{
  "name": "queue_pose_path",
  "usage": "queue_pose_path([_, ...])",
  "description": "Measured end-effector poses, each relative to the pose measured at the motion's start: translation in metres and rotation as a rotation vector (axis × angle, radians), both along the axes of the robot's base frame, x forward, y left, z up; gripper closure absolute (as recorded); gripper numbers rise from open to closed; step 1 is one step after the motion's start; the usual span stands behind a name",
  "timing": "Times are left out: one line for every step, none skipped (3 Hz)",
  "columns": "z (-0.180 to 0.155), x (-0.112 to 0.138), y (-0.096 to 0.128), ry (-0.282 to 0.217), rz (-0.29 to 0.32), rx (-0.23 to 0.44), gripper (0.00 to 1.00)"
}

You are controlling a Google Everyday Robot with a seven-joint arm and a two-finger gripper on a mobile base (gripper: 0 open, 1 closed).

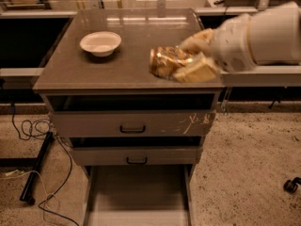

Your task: Place orange can into bottom drawer

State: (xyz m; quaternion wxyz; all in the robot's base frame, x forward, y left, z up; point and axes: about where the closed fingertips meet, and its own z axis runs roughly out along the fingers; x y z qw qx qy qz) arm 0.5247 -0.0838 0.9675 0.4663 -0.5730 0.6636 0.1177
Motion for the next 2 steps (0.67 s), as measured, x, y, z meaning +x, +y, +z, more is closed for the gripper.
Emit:
queue_pose_path([-0.0364, -0.0223, -0.0268, 0.069, -0.049, -0.014, 1.0])
queue_pose_path([-0.0426, -0.0205, -0.0225, 0.072, -0.041, -0.02, 1.0])
